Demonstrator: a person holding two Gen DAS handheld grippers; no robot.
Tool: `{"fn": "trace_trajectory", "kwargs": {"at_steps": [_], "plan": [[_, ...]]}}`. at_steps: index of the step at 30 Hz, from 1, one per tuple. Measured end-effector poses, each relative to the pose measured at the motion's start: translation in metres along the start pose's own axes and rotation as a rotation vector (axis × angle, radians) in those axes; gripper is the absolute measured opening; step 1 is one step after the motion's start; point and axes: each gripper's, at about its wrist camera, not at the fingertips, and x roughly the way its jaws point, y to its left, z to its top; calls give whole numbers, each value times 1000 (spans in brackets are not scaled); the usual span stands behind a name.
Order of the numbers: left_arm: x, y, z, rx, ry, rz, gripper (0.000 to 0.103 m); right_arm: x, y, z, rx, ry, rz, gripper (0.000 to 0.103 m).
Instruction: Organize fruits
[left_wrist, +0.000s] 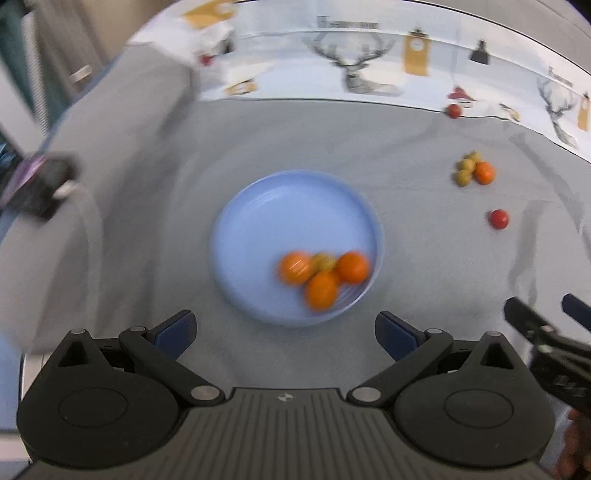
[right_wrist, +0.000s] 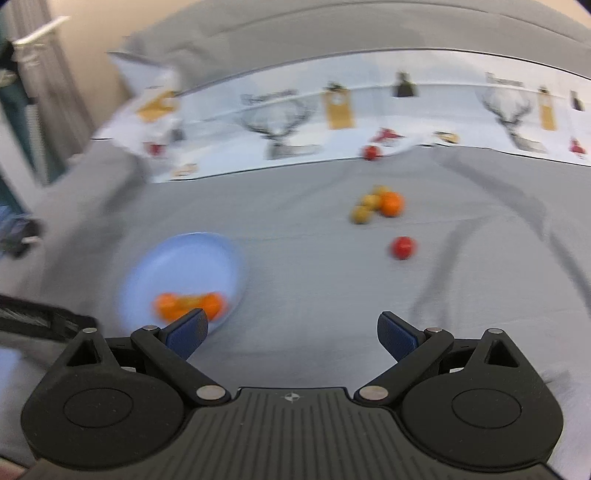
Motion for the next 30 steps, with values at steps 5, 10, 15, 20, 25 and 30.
{"fn": "trace_trajectory", "kwargs": {"at_steps": [5,10,15,20,25,30], "plan": [[49,-59,47,57,-18,-71,103,66,-50,8,-39,-34,-106,98],[109,-116,88,125,4,-136,103,134,-84,18,-135,-88,-150,98],[168,-164,118,178,61,-189,103,194,-107,24,-195,-68,-182,98],[203,-198,134,193,80,-235,103,200,-140,24,-125,-105,-249,100],[217,-223,147,215,70,-231,103,202,-148,25,-113,-118,-287,100],[218,-227,153,214,33,-210,64,200,-142,24,-130,-132,-249,72]]}}
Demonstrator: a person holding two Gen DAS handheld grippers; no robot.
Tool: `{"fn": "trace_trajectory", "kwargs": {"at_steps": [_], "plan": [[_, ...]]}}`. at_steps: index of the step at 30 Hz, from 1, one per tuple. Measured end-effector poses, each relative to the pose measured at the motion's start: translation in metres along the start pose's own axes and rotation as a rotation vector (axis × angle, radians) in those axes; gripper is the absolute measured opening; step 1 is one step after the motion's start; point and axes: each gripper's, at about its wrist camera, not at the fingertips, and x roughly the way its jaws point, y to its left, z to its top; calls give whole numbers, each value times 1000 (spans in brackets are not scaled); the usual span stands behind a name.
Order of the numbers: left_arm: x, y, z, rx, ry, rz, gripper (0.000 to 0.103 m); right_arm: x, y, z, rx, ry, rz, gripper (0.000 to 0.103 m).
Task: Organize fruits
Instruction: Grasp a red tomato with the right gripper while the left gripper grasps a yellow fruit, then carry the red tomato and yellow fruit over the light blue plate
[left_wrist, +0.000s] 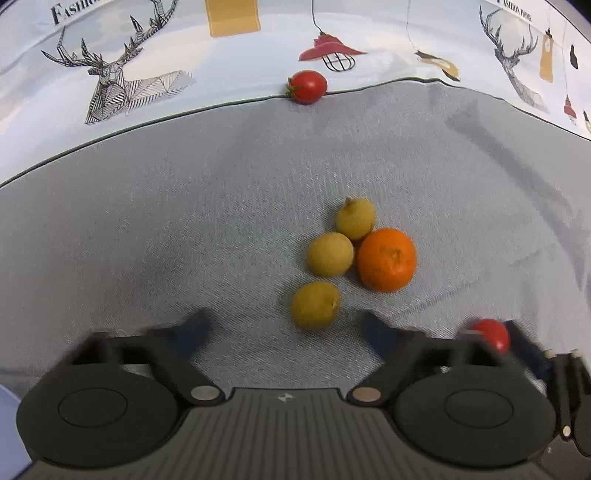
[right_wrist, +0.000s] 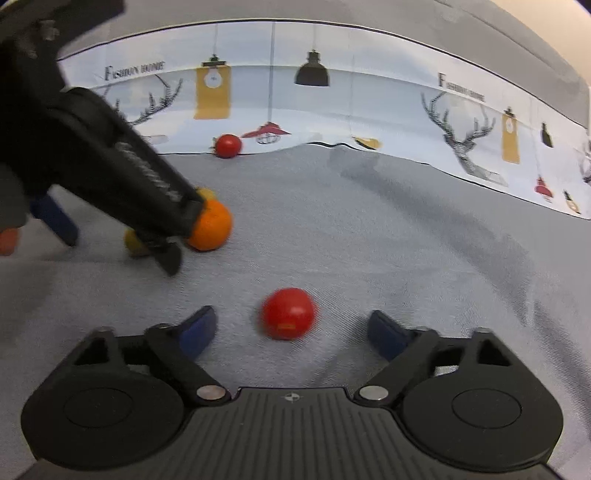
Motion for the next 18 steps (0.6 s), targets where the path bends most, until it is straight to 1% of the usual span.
{"fn": "trace_trajectory", "kwargs": {"at_steps": [1,2,3,5,7,10,15,18], "plan": [[-4,2,0,12,-27,-21,48,-2,-1,0,15,-2,31,54],[-6,2,2,21,-31,-32,28,-2,-2,1,32,-6,49,42],[-8,5,3,15,-16,-45,28,-3,-2,2,35,-11,49,31],[-13,12,1,-10,-8,-81,28,-3,-5,4,67,-15,52,30],[-22,15,-1,-2,-23,-63,28,-3,-9,4,98,-23,24,30],[-43,22,-8,-21,-21,-69,28,-4,-18,4,140,-43,-21,30],[-109,37,-44,-48,-31,-77,28,-14,-23,5,150,-84,-44,30],[-155,49,-76,-43,-59,-61,28,-41,-23,8,140,-85,-41,30]]}}
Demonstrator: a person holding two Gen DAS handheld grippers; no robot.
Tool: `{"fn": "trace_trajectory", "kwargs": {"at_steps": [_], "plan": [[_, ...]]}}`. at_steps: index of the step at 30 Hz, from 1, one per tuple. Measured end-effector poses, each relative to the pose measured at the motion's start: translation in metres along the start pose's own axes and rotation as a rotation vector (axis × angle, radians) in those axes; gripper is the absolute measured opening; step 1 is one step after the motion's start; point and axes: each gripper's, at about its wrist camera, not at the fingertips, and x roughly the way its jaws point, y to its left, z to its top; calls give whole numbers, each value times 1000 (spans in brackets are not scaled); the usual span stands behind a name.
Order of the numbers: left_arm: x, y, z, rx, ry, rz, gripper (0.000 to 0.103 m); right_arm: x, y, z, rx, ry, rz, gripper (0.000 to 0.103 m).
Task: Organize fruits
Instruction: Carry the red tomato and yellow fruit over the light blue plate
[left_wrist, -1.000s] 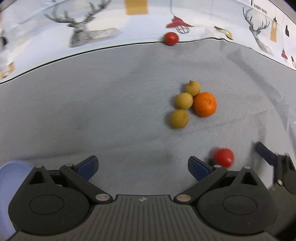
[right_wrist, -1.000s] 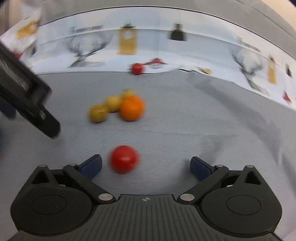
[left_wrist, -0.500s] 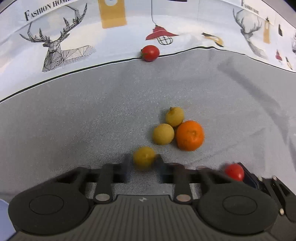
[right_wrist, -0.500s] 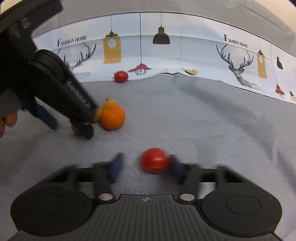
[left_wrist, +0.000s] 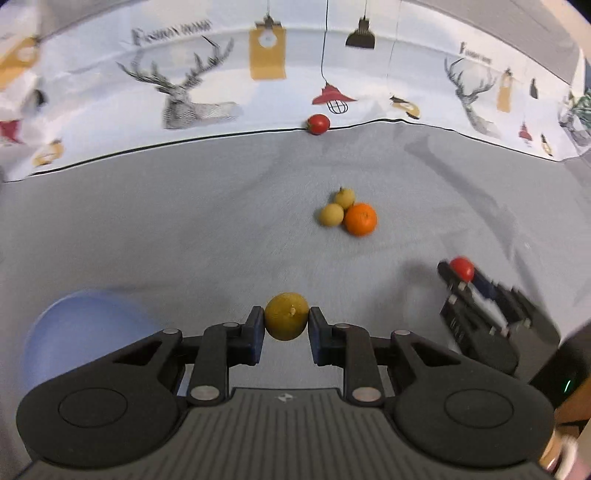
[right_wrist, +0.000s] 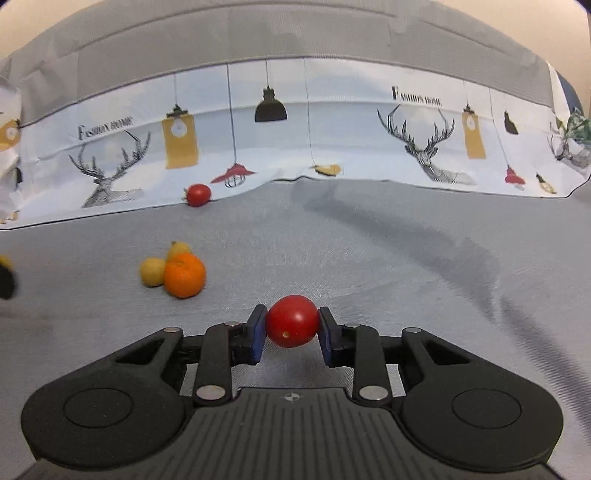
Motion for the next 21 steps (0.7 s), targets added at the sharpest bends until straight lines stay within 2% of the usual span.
{"fn": "trace_trajectory", "kwargs": {"at_steps": [4,10,14,21], "plan": [[-52,25,-39,-48,8,23,28,-60,11,13,-9,-24,68,30],[-118,69,-95,-118,1,82,28,-163,47,22,3,25,280,31],[-151,96,-133,-164,-16,126,28,-214,79,23,9,79,413,31],[-199,133,-189,-258,-105,170,28,-279,135,22,-121,54,526,31]]}}
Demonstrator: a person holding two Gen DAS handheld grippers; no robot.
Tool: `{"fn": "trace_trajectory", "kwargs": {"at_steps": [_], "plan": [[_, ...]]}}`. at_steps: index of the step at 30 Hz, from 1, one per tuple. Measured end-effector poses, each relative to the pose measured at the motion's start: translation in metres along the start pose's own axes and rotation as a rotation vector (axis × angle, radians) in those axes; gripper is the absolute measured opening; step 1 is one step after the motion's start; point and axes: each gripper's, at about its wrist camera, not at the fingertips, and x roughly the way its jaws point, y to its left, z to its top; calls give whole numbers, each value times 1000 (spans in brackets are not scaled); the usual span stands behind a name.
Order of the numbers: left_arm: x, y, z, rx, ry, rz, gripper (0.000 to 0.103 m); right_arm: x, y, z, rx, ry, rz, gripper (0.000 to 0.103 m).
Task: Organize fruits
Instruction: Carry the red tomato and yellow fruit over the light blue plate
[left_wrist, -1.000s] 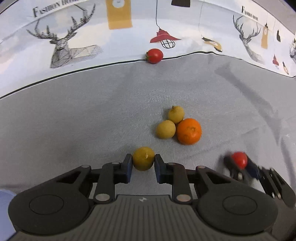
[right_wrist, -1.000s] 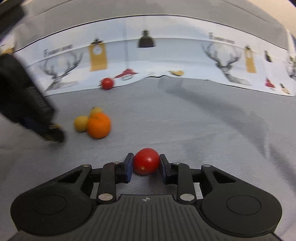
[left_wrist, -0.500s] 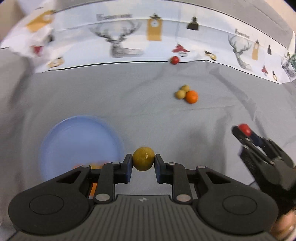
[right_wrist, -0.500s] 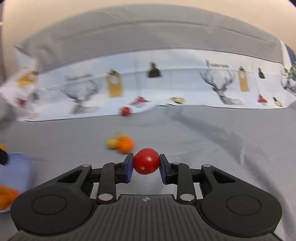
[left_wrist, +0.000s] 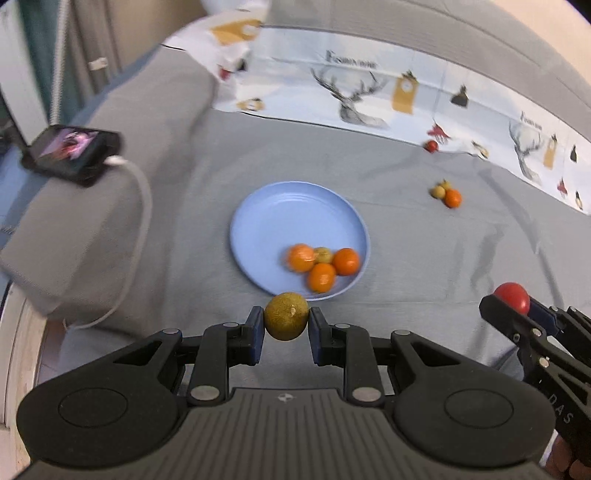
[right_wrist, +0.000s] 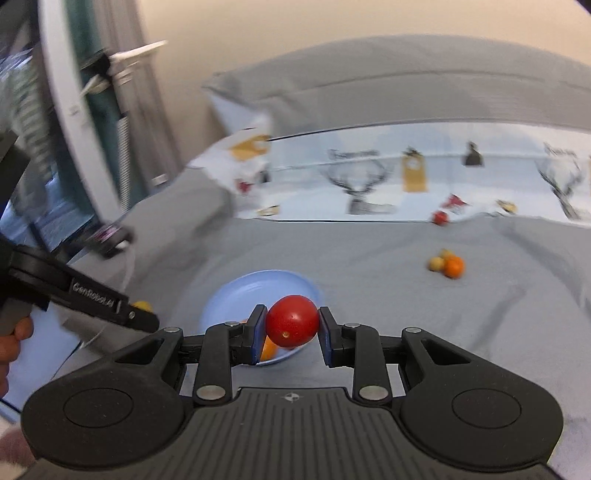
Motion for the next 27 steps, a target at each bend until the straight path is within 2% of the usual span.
{"fn": "trace_trajectory", "kwargs": {"at_steps": [4,8,17,27], "plan": [[-12,13,-16,-18,-24,-6,28,-5,26,-1,-28,30,31,31],[-18,20,-22,-40,-37,-26,28,-13,44,-3,-92,15,21,31],[-20,21,-26,-51,-54,-51,28,-23,52,-5,-127,-7,-10,31],[-10,23,-23,-62,-35,-45,28,-16,52,-5,-120,12,-18,31]]}}
